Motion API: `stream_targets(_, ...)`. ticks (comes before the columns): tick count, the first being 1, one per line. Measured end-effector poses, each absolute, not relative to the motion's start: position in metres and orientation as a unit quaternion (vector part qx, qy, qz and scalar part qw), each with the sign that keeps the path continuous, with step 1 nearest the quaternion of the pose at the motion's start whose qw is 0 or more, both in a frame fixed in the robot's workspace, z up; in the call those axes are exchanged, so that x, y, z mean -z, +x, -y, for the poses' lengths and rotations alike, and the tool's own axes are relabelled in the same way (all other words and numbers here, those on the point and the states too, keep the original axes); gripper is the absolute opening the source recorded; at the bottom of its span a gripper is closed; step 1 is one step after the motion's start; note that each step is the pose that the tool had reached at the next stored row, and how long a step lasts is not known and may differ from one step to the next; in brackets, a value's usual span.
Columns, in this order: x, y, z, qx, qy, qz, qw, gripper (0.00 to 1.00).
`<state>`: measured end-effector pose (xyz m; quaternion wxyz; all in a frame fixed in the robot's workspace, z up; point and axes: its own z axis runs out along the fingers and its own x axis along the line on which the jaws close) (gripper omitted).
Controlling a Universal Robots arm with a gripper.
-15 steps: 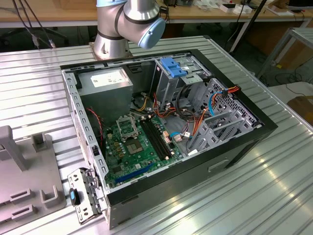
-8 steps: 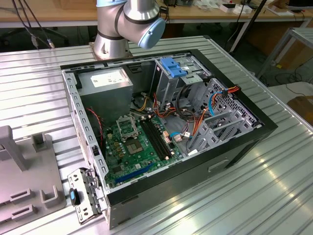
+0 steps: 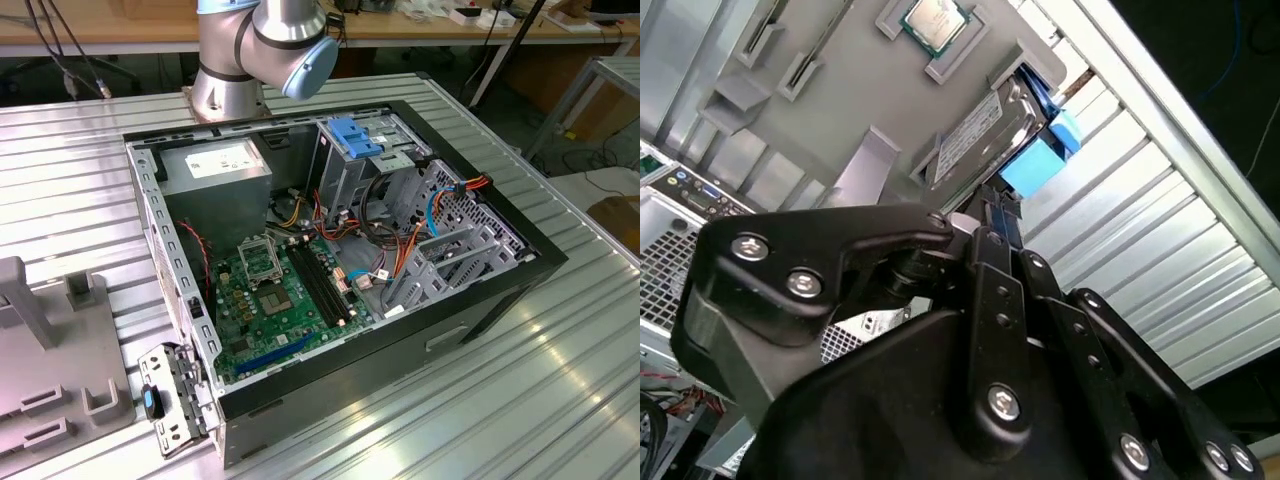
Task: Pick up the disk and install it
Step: 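Pick up the disk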
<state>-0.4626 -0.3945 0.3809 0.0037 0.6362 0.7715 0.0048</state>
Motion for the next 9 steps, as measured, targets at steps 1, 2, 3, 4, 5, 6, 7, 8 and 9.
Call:
stream_targets(1, -0.3806, -0.4626, 0.3945, -0.004, 0.641, -0.767, 0.003, 0.11)
stream_targets(2, -0.3804, -0.4626, 0.3945, -0.004, 0.649, -0.761, 0.003, 0.11)
stream_targets(3, -0.3803, -0.4625, 0.3946, -0.003, 0.655, -0.756, 0.002, 0.11)
stream_targets(4, -0.3800, -0.4625, 0.3945, -0.003, 0.664, -0.748, 0.002, 0.11)
stream_targets(5, -0.3797, -0.4625, 0.3945, -0.003, 0.672, -0.741, 0.002, 0.11)
stream_targets(6, -0.3791, -0.4625, 0.3945, -0.002, 0.684, -0.729, 0.001, 0.11)
stream_targets(7, -0.3780, -0.4625, 0.3946, -0.001, 0.694, -0.720, 0.000, 0.11)
stream_targets(8, -0.3762, -0.4625, 0.3945, 0.001, 0.703, -0.711, -0.002, 0.11)
stream_targets(9, -0.3749, -0.4625, 0.3945, 0.001, 0.708, -0.706, -0.002, 0.11)
